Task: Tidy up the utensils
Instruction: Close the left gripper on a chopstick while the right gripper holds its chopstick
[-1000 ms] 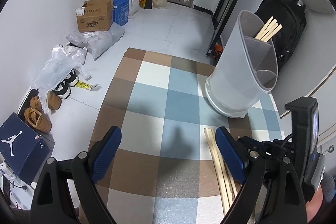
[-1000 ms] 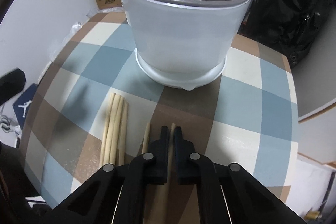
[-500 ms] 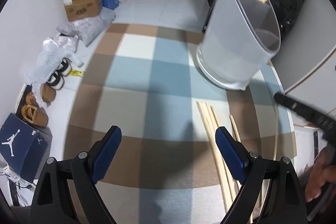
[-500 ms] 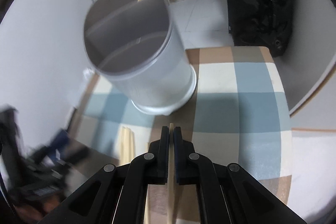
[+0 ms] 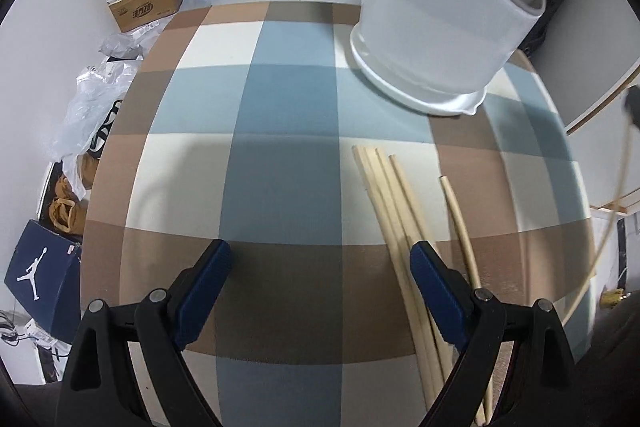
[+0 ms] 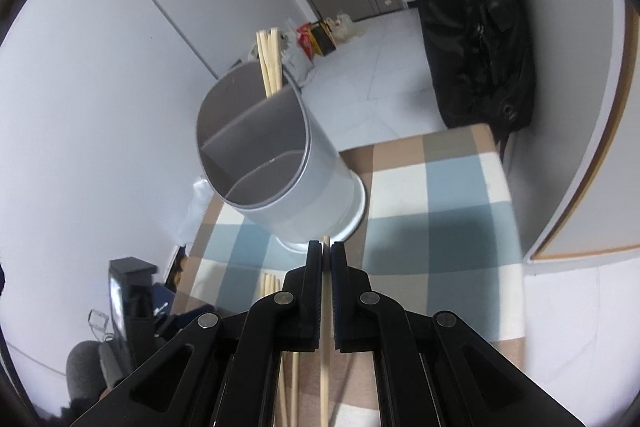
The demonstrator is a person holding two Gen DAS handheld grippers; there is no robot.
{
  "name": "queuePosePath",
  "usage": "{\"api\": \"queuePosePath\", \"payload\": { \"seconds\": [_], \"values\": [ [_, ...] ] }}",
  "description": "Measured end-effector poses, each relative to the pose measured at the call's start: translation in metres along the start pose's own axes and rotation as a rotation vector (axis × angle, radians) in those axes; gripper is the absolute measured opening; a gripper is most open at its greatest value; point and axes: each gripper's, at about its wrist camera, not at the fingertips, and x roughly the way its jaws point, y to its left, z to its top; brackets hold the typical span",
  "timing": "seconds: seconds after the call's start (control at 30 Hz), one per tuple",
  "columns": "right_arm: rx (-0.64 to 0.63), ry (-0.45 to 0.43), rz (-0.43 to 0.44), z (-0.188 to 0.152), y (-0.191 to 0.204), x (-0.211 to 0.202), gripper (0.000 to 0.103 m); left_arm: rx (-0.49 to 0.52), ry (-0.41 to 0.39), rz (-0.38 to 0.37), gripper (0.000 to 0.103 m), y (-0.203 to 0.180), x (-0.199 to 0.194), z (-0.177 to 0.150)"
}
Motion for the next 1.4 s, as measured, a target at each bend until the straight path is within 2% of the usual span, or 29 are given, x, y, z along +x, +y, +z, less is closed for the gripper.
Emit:
{"api": "queuePosePath", "payload": {
  "seconds": [0.4, 0.87, 1.1, 1.13, 1.2, 1.23, 1.4],
  "values": [
    [0.024, -0.041, 0.031, 0.000, -0.016, -0.013, 0.003, -0.008, -0.001, 0.038, 0.088, -0.002, 0.002, 0.002],
    [0.052, -0.077, 0.079, 0.002, -0.021, -0.023, 0.003, 0.028, 0.016, 0.135, 0.088, -0.004, 0.008, 0.019],
    [0.056, -0.085, 0.087, 0.004, -0.022, -0.025, 0.003, -0.013, 0.043, 0.130, 0.087, 0.000, 0.015, 0.029],
    [0.058, -0.084, 0.087, 0.004, -0.023, -0.025, 0.003, -0.014, 0.045, 0.126, 0.086, 0.001, 0.016, 0.030],
    [0.062, -0.082, 0.090, 0.004, -0.024, -0.024, 0.003, -0.021, 0.048, 0.093, 0.069, 0.000, 0.015, 0.032],
    [0.063, -0.081, 0.091, 0.005, -0.025, -0.023, 0.003, -0.024, 0.051, 0.075, 0.064, -0.001, 0.014, 0.034],
    [0.076, -0.079, 0.097, 0.008, -0.027, -0.021, 0.003, 0.026, 0.045, 0.046, 0.014, -0.012, 0.012, 0.037]
  ]
}}
